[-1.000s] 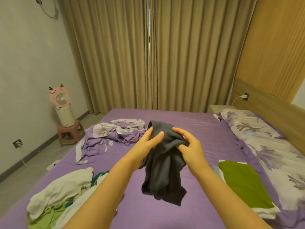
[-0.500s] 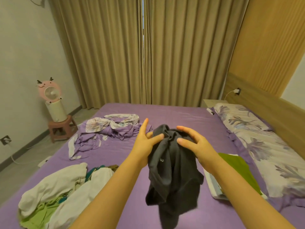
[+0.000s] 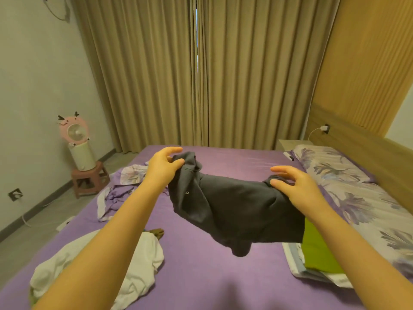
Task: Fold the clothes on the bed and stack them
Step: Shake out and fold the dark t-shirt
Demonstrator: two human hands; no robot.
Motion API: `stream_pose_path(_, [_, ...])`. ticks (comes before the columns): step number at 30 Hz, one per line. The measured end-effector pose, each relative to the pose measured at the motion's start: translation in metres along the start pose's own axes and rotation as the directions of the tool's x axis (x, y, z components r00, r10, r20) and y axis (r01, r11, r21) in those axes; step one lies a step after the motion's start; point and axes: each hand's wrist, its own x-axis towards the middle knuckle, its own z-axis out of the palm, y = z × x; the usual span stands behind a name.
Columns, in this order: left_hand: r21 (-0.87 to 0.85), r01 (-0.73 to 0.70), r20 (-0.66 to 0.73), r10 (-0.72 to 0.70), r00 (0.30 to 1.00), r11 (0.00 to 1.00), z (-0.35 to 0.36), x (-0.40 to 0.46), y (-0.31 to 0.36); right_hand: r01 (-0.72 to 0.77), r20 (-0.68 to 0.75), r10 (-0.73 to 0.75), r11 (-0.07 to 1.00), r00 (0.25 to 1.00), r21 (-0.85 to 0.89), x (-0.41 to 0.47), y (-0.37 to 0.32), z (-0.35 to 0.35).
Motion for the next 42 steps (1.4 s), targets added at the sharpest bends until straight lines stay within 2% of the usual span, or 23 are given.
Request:
stream_pose_path(3, [0.002,0.023,-0.049,-0.022,0.999,1.000,-0.013,0.006,-0.006,0.010,-0.042,-0.011,0.999,0.999,-0.032,0.009,0.007,-0.009])
stream_pose_path(7, [-0.265,0.122,-0.065,-0.144,0.987,0.956,-0.025,0.008,-0.009,-0.041,-0.076,0.039,0.999,0.996,-0.023,0.016,0.016,-0.024])
stream_pose_path(10, [-0.502,0.215,-0.017,-0.258,0.966,0.838,-0.029,0.013,-0.006,-0.102,-0.094,0.106,0.994,0.990,0.045,0.019,0.025,-0.031])
stream_pose_path(13, [-0.691,0.316,0.104,-0.343,0.933,0.650,-0.028,0.011,0.009,-0.210,-0.032,0.217,0.966,0.976,0.153,0.020,0.030,-0.032])
stream_pose_path(16, [-0.776,0.350,0.192,-0.331,0.924,0.525,-0.019,0.006,0.030,-0.278,0.065,0.270,0.932,0.961,0.234,0.020,0.027,-0.027])
stream_pose_path(18, [-0.800,0.339,0.222,-0.280,0.934,0.496,-0.013,0.004,0.043,-0.290,0.110,0.270,0.921,0.957,0.260,0.019,0.025,-0.024])
stream_pose_path(24, [-0.734,0.235,0.227,-0.096,0.969,0.637,-0.007,-0.003,0.068,-0.207,0.159,0.164,0.926,0.974,0.315,0.015,0.001,-0.033])
stream_pose_path(27, [-0.746,0.217,0.235,-0.056,0.970,0.630,-0.006,-0.005,0.071,-0.173,0.215,0.122,0.956,0.969,0.239,0.017,-0.010,-0.039])
stream_pose_path(30, [-0.753,0.215,0.268,-0.009,0.963,0.622,0.004,-0.013,0.080,-0.106,0.288,0.086,0.993,0.954,0.055,0.018,-0.023,-0.033])
stream_pose_path(33, [-0.740,0.217,0.309,0.037,0.950,0.636,0.022,-0.025,0.092,-0.048,0.393,0.010,0.995,0.920,0.088,0.011,-0.043,-0.014])
stream_pose_path(35, [-0.714,0.190,0.323,0.075,0.944,0.674,0.034,-0.029,0.094,-0.002,0.372,-0.053,0.989,0.927,0.147,0.008,-0.057,0.001])
stream_pose_path(39, [-0.483,-0.008,0.255,0.149,0.955,0.876,0.043,-0.031,0.090,0.108,0.168,-0.151,0.965,0.974,0.241,0.013,-0.069,0.013])
stream_pose_path(41, [-0.279,-0.176,0.171,0.230,0.958,0.944,0.041,-0.029,0.084,0.138,0.129,-0.173,0.960,0.976,0.242,0.016,-0.068,0.011])
stream_pose_path(42, [-0.103,-0.295,0.122,0.307,0.944,0.950,0.039,-0.028,0.078,0.139,0.131,-0.174,0.961,0.976,0.239,0.017,-0.067,0.009])
